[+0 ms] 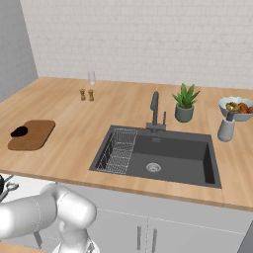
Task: Place the appropriate cutting tool for cutting the avocado skin on the cutting board.
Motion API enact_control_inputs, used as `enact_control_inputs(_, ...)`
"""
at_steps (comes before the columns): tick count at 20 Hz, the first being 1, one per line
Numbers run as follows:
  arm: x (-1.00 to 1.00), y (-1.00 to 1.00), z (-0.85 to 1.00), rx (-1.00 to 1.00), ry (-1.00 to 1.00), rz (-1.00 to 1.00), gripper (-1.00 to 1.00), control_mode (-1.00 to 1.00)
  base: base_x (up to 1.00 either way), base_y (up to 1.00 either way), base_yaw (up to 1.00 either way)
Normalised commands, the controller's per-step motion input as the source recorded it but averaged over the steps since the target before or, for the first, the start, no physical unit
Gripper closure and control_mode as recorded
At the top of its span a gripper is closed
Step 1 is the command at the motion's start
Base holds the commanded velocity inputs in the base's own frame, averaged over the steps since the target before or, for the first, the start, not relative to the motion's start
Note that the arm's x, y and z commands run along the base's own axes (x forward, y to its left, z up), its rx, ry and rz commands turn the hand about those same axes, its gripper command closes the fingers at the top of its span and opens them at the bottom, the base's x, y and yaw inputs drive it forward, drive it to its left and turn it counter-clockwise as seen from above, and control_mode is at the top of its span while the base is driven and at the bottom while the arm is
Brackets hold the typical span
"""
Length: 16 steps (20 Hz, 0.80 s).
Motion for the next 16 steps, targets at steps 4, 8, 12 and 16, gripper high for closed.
enact_control_inputs(4,0.04,0.38,-0.14,0.00,0.00,0.00,-1.00,-1.00,0.00,0.00,0.00)
enact_control_inputs(8,0.04,0.26,-0.20,0.00,0.00,0.00,-1.00,-1.00,0.00,0.00,0.00)
enact_control_inputs(12,0.08,0.04,-0.25,0.00,0.00,0.00,-1.00,-1.00,0.00,0.00,0.00)
enact_control_inputs(16,0.09,-0.13,-0.41,0.00,0.00,0.00,-1.00,-1.00,0.00,0.00,0.00)
